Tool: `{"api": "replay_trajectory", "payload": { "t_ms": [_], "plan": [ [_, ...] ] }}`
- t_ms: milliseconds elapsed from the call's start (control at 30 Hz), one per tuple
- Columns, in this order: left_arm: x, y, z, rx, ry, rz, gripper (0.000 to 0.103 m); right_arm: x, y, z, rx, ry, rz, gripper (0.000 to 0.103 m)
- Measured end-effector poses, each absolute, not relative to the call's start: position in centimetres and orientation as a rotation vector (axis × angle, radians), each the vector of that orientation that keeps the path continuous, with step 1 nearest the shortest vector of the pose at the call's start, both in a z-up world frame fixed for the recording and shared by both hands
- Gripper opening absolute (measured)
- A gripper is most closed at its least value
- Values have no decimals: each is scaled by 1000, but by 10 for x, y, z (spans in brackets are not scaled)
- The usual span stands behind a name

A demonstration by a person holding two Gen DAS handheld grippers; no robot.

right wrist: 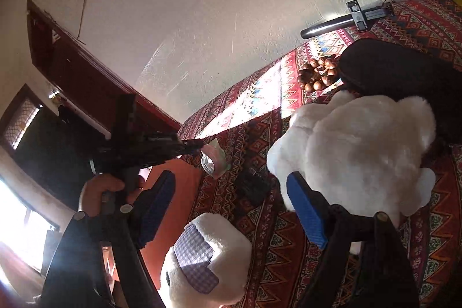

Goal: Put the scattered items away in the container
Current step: 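Grasp the green pouch on the bedspread with the left tool, then drop the green pouch into the box with the left tool while the right tool carries a black packet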

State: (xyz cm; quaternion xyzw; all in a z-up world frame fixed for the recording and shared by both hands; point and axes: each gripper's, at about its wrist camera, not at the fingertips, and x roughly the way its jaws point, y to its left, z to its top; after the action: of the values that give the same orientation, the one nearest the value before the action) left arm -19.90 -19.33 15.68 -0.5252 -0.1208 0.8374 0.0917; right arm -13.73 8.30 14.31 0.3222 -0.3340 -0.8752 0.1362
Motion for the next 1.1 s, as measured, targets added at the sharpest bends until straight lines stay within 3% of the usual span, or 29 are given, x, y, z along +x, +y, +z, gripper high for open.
{"api": "replay_trajectory", "payload": {
  "t_ms": [167, 200, 233, 300, 533, 600, 633, 733, 933, 1100],
  "plan": [
    [-187, -199, 175, -1588, -294, 2413, 12, -145, 51, 128, 1025, -911, -2495, 79],
    [-190, -195, 169, -1630, -279, 2416, 28, -145, 47, 125, 1038, -911, -2489, 79],
    [-196, -189, 159, -1671, -276, 2410, 54, -145, 44, 123, 1045, -918, -2478, 79],
    [-205, -172, 135, -1716, -250, 2370, 88, -144, 41, 121, 1045, -934, -2461, 79],
    [-245, -118, 38, -1960, 219, 2347, 89, -149, 58, 124, 1036, -948, -2489, 79],
    [-256, -125, 25, -1941, 120, 2360, 84, -151, 65, 123, 1036, -964, -2487, 79],
    [-260, -133, 24, -1935, 13, 2362, 63, -152, 68, 123, 1038, -962, -2491, 79],
    [-261, -144, 26, -1940, -76, 2392, 53, -152, 74, 124, 1035, -960, -2498, 79],
    [-228, -164, 57, -1861, -226, 2446, 51, -151, 77, 122, 1029, -1009, -2461, 74],
    [-170, -204, 128, -1593, -521, 2461, 51, -152, 64, 120, 1018, -1051, -2374, 73]
  ]
}}
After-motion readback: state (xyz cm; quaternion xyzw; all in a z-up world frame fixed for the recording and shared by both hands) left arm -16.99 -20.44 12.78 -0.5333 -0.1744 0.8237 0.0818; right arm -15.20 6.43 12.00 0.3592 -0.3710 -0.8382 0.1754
